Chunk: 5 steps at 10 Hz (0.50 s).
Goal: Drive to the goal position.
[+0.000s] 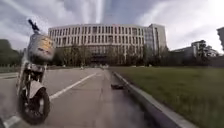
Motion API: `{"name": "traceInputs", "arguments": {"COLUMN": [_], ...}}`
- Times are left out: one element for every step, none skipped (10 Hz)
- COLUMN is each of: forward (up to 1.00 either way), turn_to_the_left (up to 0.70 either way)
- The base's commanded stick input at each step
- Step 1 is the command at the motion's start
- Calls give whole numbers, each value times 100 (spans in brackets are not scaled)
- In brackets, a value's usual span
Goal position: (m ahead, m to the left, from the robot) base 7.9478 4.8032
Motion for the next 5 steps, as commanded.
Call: {"name": "traceInputs", "arguments": {"forward": [85,85,85,85,85], "turn_to_the_left": [0,0,0,0,23]}}
